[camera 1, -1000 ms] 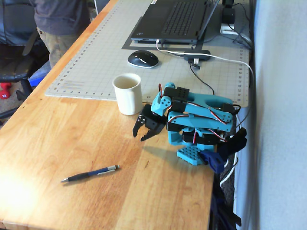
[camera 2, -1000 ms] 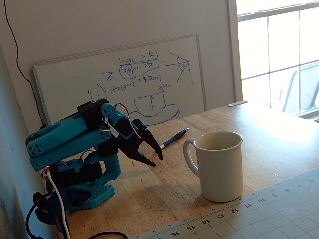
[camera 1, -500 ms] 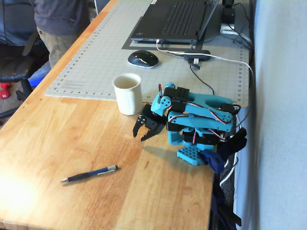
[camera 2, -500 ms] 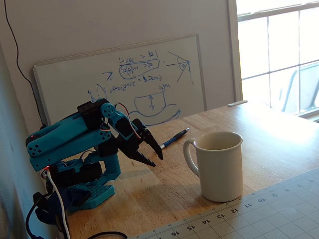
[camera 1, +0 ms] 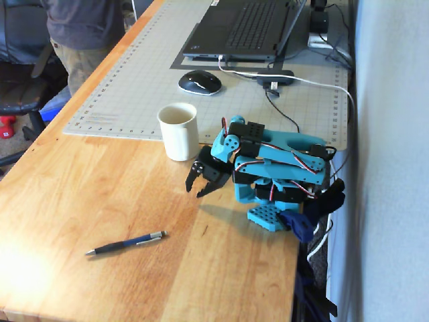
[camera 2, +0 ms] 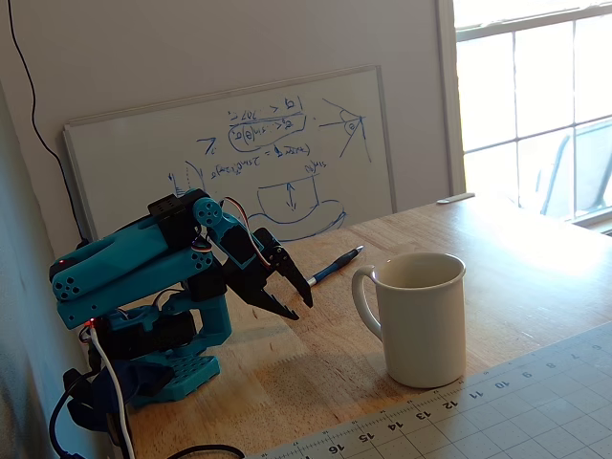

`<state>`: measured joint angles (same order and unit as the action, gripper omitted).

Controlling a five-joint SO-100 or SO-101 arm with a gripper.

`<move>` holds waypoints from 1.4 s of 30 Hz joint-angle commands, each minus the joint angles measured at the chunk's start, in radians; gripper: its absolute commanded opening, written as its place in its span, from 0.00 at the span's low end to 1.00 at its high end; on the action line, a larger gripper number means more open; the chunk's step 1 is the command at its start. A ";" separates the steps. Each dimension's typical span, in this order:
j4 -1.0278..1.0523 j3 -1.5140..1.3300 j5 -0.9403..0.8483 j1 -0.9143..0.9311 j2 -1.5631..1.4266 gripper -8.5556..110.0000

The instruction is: Grasp a pen and put it in a mug.

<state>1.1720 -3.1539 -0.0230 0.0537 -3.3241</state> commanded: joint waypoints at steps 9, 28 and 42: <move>-0.017 0.209 0.230 -0.012 0.192 0.15; -0.017 0.841 0.681 -0.259 1.012 0.28; -0.018 1.362 1.390 -0.525 1.640 0.28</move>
<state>1.1658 -1.9620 1.2548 -0.4249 -1.7625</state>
